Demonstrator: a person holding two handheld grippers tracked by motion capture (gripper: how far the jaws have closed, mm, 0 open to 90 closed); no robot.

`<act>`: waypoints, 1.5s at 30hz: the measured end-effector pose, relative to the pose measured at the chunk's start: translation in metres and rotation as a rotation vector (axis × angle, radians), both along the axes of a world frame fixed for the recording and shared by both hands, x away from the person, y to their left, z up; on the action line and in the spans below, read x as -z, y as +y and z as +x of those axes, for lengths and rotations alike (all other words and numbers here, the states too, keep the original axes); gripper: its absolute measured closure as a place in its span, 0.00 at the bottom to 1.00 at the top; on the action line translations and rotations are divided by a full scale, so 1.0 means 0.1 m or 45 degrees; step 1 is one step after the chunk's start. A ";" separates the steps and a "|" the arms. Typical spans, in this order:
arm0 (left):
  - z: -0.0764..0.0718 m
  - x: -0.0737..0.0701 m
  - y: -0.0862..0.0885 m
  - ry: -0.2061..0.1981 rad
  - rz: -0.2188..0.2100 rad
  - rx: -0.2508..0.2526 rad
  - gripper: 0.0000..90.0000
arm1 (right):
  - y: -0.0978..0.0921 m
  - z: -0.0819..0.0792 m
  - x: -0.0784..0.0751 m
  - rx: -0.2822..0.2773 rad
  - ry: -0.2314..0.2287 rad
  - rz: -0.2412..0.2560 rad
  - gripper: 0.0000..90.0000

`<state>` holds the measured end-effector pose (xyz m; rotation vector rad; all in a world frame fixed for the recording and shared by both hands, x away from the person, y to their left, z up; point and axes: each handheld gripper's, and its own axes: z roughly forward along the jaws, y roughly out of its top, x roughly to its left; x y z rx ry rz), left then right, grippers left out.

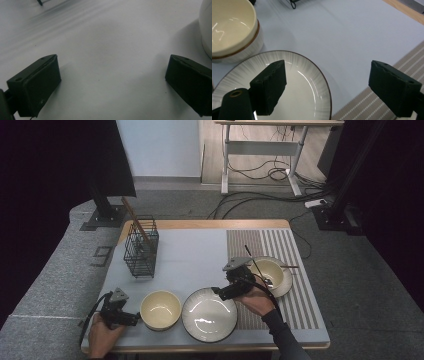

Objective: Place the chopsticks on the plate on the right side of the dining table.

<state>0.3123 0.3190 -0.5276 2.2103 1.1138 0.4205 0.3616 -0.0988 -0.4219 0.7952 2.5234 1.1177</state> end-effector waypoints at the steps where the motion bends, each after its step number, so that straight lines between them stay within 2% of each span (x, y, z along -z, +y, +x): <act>1: 0.00 0.00 0.00 0.000 0.000 0.000 0.00 | 0.02 0.01 -0.01 -0.006 0.005 0.003 0.16; 7: 0.00 0.00 0.00 0.000 -0.001 -0.001 0.00 | 0.19 0.10 -0.07 -0.045 0.017 0.030 0.16; 18: 0.00 0.00 0.00 0.001 -0.002 0.000 0.00 | 0.55 0.26 -0.23 -0.109 0.040 0.029 0.14; 24: 0.00 0.00 0.00 0.002 -0.001 0.001 0.00 | 0.74 0.32 -0.28 -0.128 0.027 0.015 0.15; 30: 0.00 0.00 0.00 0.002 -0.002 0.001 0.00 | 0.93 0.38 -0.38 -0.146 0.005 0.032 0.16; 38: 0.00 0.00 0.00 0.002 -0.003 0.000 0.00 | 1.17 0.45 -0.47 -0.168 0.016 0.074 0.20; 45: 0.00 0.00 0.00 0.003 -0.001 0.000 0.00 | 1.38 0.48 -0.53 -0.199 -0.012 0.090 0.27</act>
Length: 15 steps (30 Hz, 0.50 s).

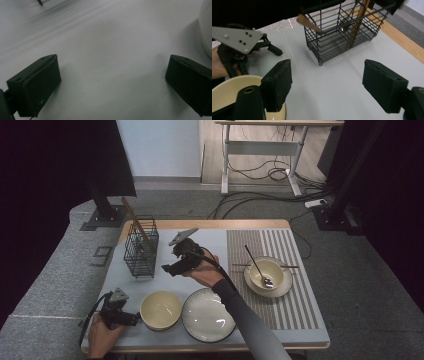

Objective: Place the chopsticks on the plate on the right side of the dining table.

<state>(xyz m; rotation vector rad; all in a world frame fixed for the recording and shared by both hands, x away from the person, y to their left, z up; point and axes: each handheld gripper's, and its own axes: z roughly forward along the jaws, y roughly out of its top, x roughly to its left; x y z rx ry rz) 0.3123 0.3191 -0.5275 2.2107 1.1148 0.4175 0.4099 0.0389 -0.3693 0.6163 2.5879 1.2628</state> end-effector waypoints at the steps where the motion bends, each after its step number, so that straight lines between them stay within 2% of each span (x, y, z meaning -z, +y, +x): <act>1: 0.00 0.00 0.00 0.000 0.000 -0.001 0.00 | 0.03 0.00 -0.01 -0.003 -0.009 -0.001 0.27; 5: 0.00 0.00 0.00 0.000 0.000 0.000 0.00 | 0.13 0.03 -0.01 -0.025 -0.015 -0.036 0.31; 11: 0.00 0.00 0.00 0.001 -0.002 -0.001 0.00 | 0.29 0.05 -0.02 -0.049 -0.008 -0.019 0.37; 15: 0.00 0.00 0.00 0.000 -0.001 -0.001 0.00 | 0.38 0.06 -0.03 -0.057 -0.014 -0.005 0.44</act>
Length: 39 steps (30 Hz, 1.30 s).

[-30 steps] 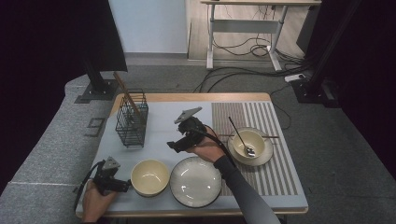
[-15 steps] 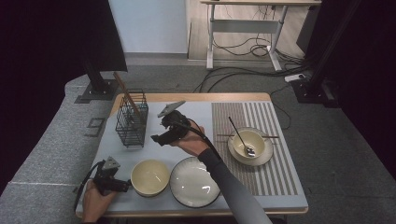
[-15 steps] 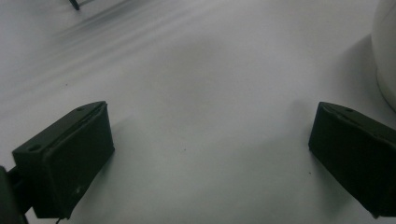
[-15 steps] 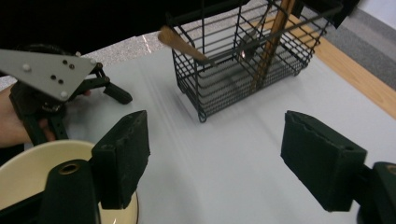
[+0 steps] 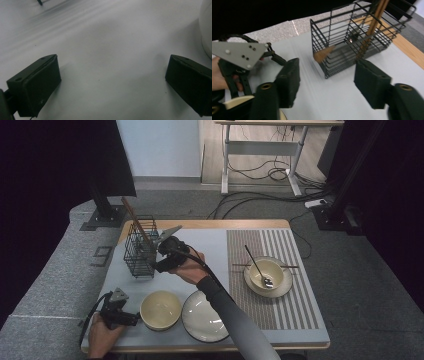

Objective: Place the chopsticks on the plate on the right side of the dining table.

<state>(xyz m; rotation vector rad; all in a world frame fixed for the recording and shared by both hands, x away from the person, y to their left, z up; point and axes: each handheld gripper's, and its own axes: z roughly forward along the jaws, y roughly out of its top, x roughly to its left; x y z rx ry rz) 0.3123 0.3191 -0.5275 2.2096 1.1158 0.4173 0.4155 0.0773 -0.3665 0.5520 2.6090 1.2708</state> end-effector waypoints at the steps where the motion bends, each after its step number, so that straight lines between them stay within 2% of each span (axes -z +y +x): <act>1: 0.00 0.00 0.00 0.000 -0.001 0.000 0.00 | 0.02 0.00 0.00 -0.003 0.006 0.004 0.46; 7: 0.00 0.00 0.00 0.000 0.000 0.000 0.00 | 0.14 0.01 0.00 -0.013 -0.019 0.001 0.61; 10: 0.00 0.00 0.00 -0.002 0.001 -0.001 0.00 | 0.18 0.02 0.03 0.002 -0.024 -0.031 0.68; 15: 0.00 0.00 0.00 0.000 0.000 0.000 0.00 | 0.20 0.05 0.05 0.009 -0.016 0.000 0.76; 18: 0.00 0.00 0.00 0.000 0.000 0.001 0.00 | 0.21 0.05 0.05 0.005 -0.021 0.007 0.84; 26: 0.00 0.00 0.00 0.001 -0.001 0.001 0.00 | 0.18 0.01 0.00 0.030 -0.100 -0.016 0.91; 39: 0.00 0.00 0.00 0.000 0.001 -0.001 0.00 | -0.02 0.01 -0.10 0.033 -0.082 0.031 0.93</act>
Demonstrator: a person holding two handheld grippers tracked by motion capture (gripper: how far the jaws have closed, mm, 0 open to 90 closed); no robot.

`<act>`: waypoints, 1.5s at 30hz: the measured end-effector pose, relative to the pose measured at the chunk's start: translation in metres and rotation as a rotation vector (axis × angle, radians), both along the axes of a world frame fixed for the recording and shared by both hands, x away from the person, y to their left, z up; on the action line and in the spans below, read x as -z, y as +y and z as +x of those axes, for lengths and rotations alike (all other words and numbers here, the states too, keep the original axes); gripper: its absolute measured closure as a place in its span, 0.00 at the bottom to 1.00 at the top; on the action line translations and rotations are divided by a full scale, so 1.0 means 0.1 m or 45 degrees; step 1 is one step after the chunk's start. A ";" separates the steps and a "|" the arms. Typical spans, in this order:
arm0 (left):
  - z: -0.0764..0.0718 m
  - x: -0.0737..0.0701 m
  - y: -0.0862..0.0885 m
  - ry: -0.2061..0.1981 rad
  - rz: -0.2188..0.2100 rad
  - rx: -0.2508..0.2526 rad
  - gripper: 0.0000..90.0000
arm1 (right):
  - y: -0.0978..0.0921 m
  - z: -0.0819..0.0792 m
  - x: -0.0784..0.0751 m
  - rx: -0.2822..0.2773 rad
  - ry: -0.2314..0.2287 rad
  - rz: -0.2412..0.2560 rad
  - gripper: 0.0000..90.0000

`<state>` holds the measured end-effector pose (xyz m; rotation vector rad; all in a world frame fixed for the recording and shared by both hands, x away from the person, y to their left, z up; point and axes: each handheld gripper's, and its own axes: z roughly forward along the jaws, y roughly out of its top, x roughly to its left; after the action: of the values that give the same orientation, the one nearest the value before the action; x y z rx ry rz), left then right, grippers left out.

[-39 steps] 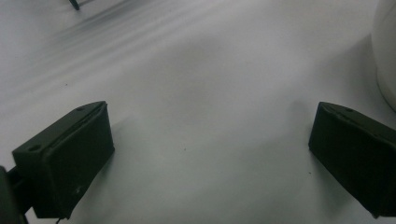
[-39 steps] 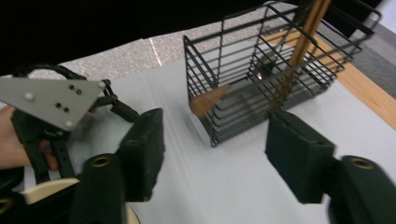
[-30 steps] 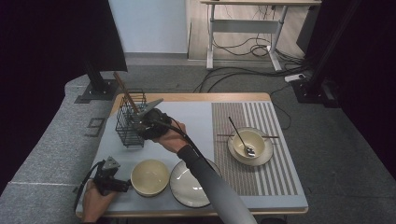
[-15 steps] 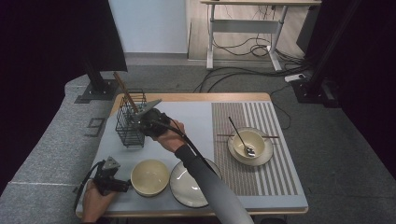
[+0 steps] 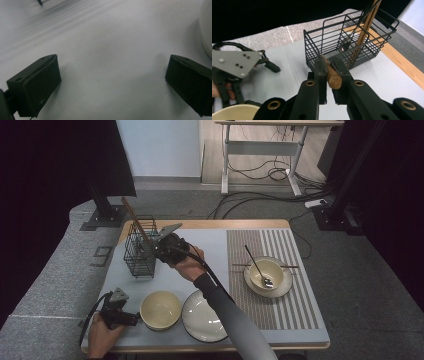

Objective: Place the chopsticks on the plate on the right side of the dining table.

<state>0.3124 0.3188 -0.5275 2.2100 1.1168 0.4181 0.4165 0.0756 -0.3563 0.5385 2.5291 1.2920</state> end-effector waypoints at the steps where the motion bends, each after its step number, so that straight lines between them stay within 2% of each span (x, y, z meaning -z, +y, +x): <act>1: 0.00 0.00 0.00 -0.002 0.001 -0.001 0.00 | -0.02 0.00 -0.01 -0.001 0.003 0.008 0.93; 18: 0.00 0.00 0.00 0.001 -0.001 0.001 0.00 | -0.31 -0.09 -0.29 -0.017 0.026 0.079 0.93; 29: 0.01 0.00 0.00 0.002 -0.001 0.000 0.00 | -0.56 -0.22 -0.53 -0.025 -0.007 0.131 0.93; 35: 0.01 0.00 0.01 0.007 -0.006 0.002 0.00 | -0.70 -0.26 -0.63 -0.004 -0.021 0.144 0.93; 45: 0.01 -0.02 0.03 0.003 -0.017 -0.001 0.03 | -0.96 -0.30 -0.67 0.034 -0.034 0.146 0.93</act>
<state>0.3133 0.3222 -0.5260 2.1991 1.1184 0.4069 0.3870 -0.0204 -0.2893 0.5724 2.4290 1.4311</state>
